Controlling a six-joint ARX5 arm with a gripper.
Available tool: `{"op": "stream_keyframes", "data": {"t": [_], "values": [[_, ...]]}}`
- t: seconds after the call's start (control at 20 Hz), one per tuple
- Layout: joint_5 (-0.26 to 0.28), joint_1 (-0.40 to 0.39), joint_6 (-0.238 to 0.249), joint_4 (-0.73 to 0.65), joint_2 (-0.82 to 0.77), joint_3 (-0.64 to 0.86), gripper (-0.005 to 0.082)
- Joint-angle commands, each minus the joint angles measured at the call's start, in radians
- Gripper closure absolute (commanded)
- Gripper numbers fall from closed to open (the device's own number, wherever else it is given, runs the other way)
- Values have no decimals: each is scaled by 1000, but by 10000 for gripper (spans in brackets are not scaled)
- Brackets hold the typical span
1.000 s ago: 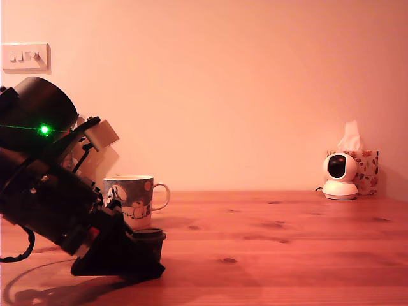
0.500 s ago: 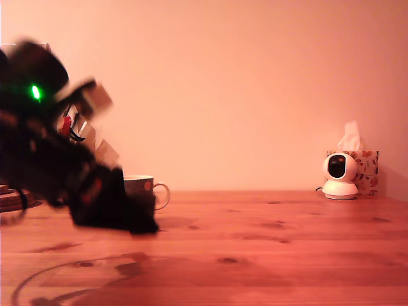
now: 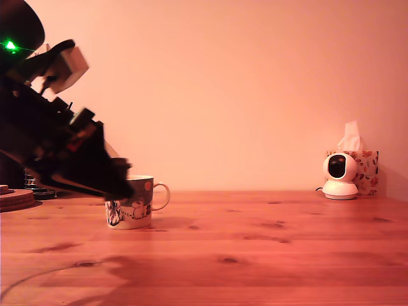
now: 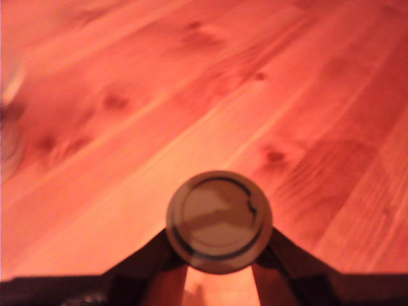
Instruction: Pick up the coffee capsules on the table and drop them inside the coffee cup
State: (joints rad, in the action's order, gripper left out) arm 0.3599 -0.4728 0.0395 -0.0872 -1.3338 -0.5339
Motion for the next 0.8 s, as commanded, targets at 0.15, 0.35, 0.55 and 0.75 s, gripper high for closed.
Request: {"op": "stream_keyframes", "data": {"t": [0.15,0.35,0.55,0.75], "values": [[-32,36,-18,219,0,-190,592],[-41,68,-61,383,-2,-333,592],[-55,106,-77,491,-2,-420,592],[-67,136,-77,560,-8,-467,592]]}}
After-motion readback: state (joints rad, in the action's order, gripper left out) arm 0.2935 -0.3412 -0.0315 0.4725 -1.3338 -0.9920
